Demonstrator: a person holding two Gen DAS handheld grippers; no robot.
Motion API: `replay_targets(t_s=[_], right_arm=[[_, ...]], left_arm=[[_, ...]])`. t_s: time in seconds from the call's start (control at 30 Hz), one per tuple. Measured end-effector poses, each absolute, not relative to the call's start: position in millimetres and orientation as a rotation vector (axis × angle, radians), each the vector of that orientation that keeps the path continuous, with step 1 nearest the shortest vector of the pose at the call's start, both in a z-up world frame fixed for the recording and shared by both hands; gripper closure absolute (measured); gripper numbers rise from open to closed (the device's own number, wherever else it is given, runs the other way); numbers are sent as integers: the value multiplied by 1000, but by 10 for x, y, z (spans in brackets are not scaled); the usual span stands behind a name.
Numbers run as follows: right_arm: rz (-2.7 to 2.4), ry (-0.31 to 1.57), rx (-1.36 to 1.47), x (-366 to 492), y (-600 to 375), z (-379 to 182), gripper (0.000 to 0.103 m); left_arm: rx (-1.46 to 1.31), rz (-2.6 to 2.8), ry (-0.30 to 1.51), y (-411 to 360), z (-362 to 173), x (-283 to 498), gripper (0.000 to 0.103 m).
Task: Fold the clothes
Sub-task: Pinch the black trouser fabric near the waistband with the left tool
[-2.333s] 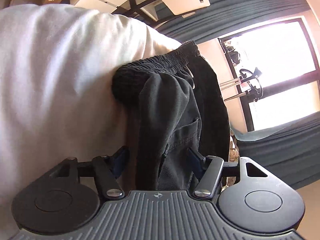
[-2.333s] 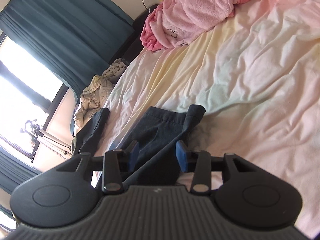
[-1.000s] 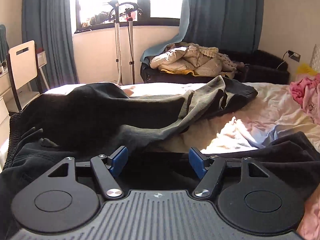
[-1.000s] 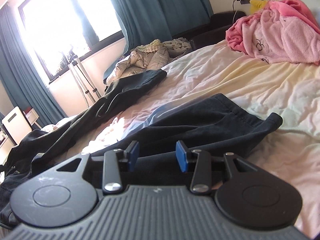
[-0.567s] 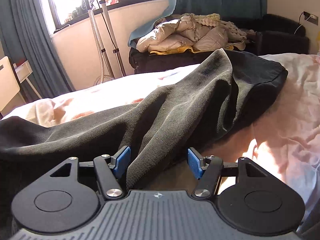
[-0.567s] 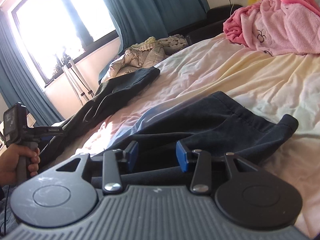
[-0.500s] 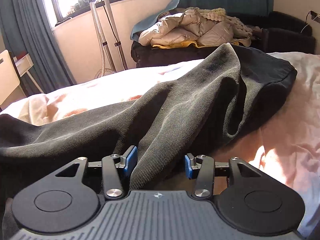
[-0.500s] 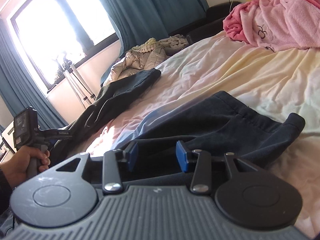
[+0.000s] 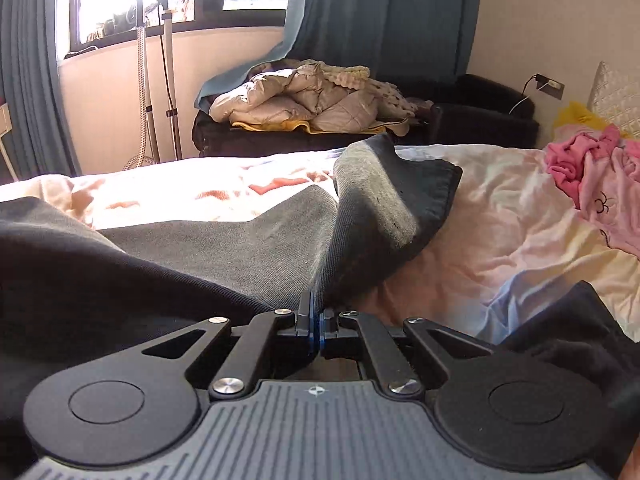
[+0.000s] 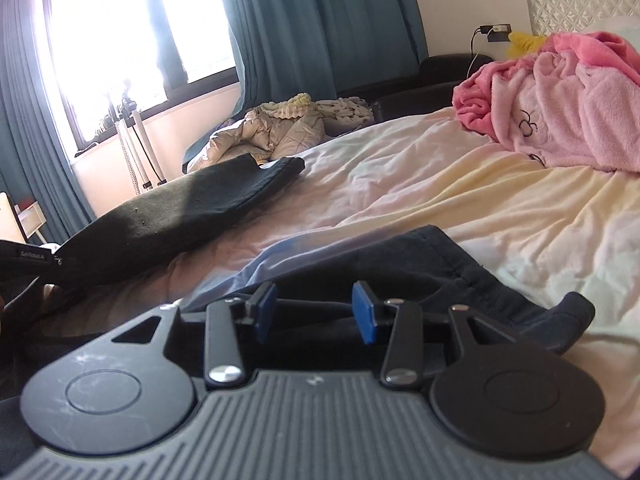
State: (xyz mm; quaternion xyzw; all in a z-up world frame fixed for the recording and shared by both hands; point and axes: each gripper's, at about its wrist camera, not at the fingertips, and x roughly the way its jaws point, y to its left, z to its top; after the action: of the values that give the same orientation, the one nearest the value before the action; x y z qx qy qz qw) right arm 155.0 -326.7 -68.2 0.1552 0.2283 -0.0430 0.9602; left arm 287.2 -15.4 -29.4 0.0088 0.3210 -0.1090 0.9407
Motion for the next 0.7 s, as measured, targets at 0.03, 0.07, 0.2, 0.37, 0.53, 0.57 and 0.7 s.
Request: replay_targets(t_s=[0.03, 0.07, 0.2, 0.37, 0.53, 0.57, 0.7], right_arm=[[-84, 463, 311, 1528, -3246, -672, 59], [-79, 463, 304, 1508, -3219, -663, 59], [-47, 466, 289, 1452, -3105, -664, 59], [3, 481, 253, 1445, -2928, -719, 59], [50, 468, 215, 1416, -2791, -793, 59], [51, 469, 212, 1415, -2776, -812, 59], [-12, 512, 225, 1524, -2761, -837, 59]], left_arm=[[7, -217, 655, -120, -351, 2755, 99], [-19, -203, 659, -74, -399, 2656, 98], [-136, -186, 659, 77, -407, 2270, 97], [-183, -148, 580, 166, -180, 1709, 93], [-269, -121, 562, 294, -167, 1433, 92], [-286, -118, 570, 304, -187, 1432, 92], [-291, -132, 598, 265, -261, 1450, 92]])
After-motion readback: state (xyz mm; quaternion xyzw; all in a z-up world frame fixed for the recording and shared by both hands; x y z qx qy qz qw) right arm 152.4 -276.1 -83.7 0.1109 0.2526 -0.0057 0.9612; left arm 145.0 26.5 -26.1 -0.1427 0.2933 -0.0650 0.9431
